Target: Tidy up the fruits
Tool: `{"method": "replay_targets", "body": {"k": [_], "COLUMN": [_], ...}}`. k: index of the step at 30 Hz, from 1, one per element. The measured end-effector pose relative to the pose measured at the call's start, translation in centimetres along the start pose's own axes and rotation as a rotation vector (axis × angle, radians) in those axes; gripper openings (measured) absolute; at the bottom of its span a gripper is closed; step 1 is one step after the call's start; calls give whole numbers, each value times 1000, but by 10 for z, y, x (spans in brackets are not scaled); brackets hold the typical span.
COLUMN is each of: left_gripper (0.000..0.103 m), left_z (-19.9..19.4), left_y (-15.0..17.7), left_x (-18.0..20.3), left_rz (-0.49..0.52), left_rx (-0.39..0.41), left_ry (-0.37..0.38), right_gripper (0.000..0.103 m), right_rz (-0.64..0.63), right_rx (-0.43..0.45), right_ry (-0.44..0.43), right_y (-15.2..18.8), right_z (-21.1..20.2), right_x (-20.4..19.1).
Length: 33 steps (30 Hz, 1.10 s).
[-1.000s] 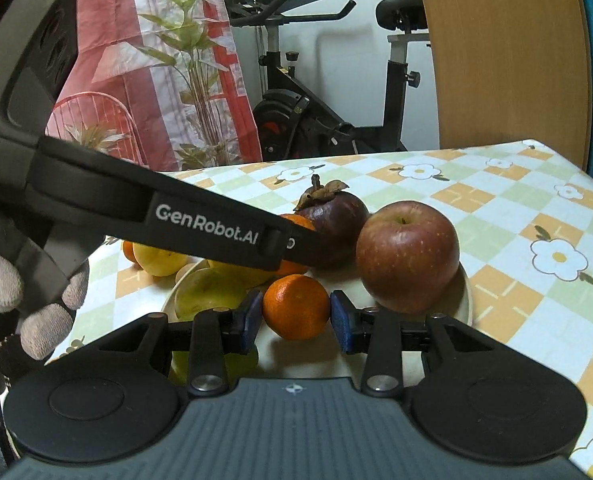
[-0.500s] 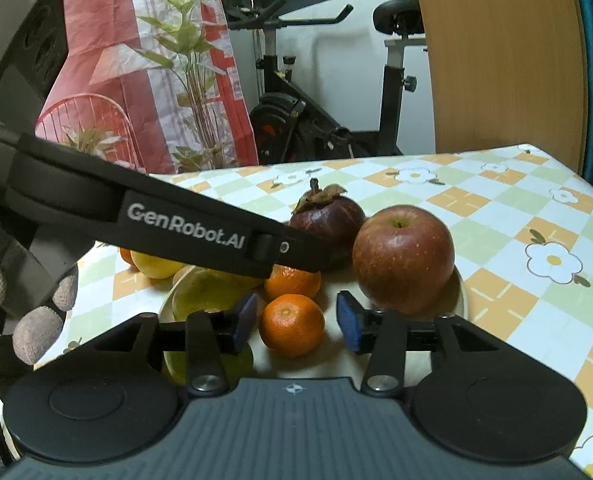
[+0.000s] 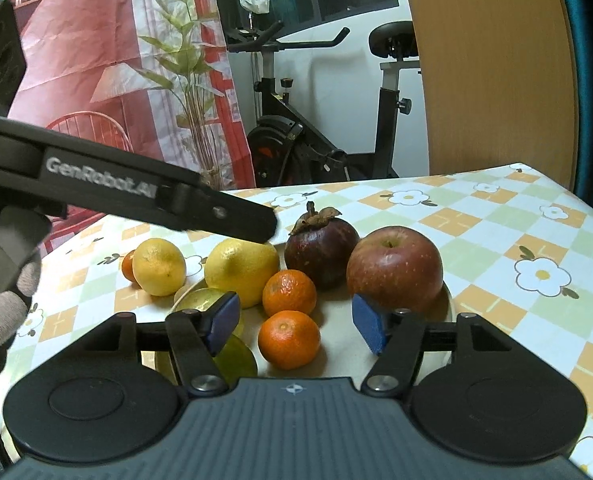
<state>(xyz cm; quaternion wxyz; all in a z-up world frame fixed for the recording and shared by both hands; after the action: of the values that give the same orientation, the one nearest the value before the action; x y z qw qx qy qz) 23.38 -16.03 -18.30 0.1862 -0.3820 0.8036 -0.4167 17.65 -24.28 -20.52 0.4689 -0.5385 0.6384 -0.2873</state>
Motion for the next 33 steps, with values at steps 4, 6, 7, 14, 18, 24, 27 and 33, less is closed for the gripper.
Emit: {"method": "replay_targets", "body": {"k": [4,6,7,14,18,24,27,33], "left_gripper": [60,60,60,60,61,61,61,61], "left_z": [-14,-21,-24,-45,-55,-73,-80,-84], "left_y": [-1,-1,-2,6,17,31,38,51], "left_x": [-16,-24,-27,-50,-61,-70,-73,-76], "left_rz": [-58,-82,-90,-121,-149,-156,-181,-203], "left_rx": [31,42,47,70,57,41,37,18], "left_ry": [-31,-51,-64,-129,-151,-171,-171,-169], "right_gripper": [71,71,71,71,71,71,71,71], "right_rz": [-2,-1,-2,-1,-1,-55,-78,-110], "right_rx": [15,14,12,-18,-20,-8,-16,-33], "right_ry": [-3,-2,0,22,28,16,7,-25], "right_y": [-1,-1,-1,0,-1,-5,-4,2], "right_z": [-3,-3,-3,-3,-7,-17,-22,-30], "right_x": [-1,-1,-1,-1,-4,-22,-29,-45]}}
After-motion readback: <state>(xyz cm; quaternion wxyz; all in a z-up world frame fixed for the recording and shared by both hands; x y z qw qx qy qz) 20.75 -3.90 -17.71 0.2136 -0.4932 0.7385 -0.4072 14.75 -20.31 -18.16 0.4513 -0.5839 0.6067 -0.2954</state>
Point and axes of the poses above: each gripper's, at about its wrist camera, not at the fingertips, and z roughly the way its jaws point, x to its right, y to its underside, the point moved 10 cm from there along z, roughly the way its jaws point, and after that the axes turned 5 degrees about z, right-handed, at the moved point
